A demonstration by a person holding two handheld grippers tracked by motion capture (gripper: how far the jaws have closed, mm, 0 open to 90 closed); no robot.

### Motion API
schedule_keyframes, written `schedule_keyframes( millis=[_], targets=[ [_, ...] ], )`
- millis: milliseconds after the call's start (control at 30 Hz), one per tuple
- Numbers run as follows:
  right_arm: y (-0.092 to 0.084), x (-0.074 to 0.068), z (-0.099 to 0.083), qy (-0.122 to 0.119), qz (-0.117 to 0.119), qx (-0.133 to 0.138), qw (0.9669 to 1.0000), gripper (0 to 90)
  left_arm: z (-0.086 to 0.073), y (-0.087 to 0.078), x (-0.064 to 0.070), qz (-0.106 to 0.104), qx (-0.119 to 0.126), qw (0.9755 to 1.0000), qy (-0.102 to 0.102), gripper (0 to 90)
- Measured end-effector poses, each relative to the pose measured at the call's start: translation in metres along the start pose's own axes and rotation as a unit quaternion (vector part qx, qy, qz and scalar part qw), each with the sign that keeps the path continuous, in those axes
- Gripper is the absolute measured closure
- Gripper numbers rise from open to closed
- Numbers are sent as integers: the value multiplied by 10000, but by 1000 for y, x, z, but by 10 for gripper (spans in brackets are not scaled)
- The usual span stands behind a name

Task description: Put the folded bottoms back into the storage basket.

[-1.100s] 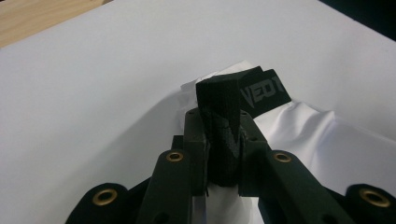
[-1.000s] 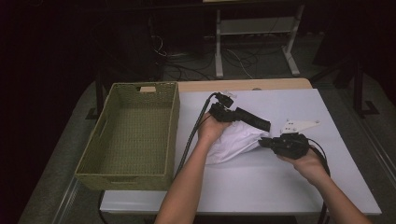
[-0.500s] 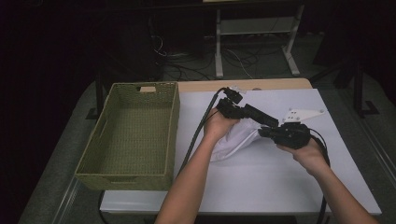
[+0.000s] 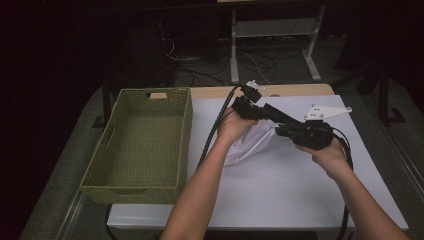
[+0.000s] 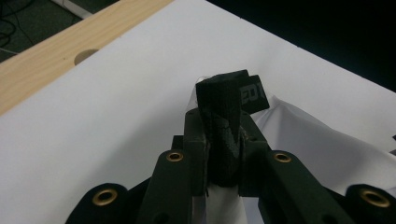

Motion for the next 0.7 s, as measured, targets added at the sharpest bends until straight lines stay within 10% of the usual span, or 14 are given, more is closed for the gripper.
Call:
schedule_keyframes(
  millis=[700],
  targets=[
    [-7,-5,51,-308,30,169,9994,843,36,-49,8,70,146,9998,102,769]
  ],
)
Point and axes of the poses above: each handheld gripper's, and its own axes: y roughly forward along the jaws, z roughly out of its top, x roughly to its right, the point moved 5 cm from there along y, roughly forward along the jaws, and after that the axes turned 4 degrees about -z, right-handed, at the moved point
